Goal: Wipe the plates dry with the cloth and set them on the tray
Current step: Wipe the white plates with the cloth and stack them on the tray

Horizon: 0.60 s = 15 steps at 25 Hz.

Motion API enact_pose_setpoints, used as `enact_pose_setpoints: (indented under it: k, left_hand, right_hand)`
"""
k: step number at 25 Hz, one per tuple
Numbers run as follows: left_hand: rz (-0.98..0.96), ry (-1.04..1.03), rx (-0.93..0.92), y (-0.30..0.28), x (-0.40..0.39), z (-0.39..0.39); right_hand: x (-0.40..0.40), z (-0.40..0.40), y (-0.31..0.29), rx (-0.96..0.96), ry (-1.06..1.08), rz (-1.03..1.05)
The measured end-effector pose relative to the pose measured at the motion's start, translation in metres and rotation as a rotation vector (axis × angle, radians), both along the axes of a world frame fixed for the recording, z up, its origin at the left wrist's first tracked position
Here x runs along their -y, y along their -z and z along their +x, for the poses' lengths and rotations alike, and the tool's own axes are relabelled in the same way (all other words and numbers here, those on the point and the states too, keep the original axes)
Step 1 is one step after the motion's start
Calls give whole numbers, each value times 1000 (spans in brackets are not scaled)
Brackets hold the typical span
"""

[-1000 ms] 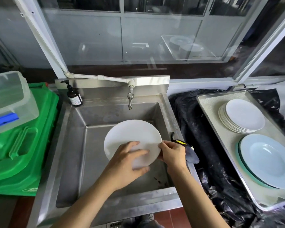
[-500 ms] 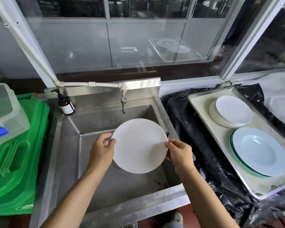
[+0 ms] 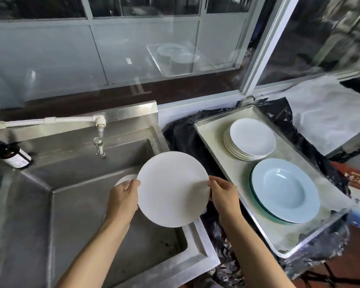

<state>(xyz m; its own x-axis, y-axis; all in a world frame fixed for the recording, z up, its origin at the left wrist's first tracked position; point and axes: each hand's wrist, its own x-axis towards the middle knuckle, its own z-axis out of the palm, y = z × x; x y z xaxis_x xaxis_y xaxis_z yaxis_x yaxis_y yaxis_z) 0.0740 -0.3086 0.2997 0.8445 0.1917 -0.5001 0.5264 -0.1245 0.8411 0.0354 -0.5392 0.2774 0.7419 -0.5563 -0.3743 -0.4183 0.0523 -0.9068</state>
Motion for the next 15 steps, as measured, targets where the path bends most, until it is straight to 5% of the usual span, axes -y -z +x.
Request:
enact_pose_setpoints:
  k: [15]
  left_hand:
    - [-22, 186, -48, 37, 279, 83]
  right_hand:
    - [276, 55, 28, -28, 200, -15]
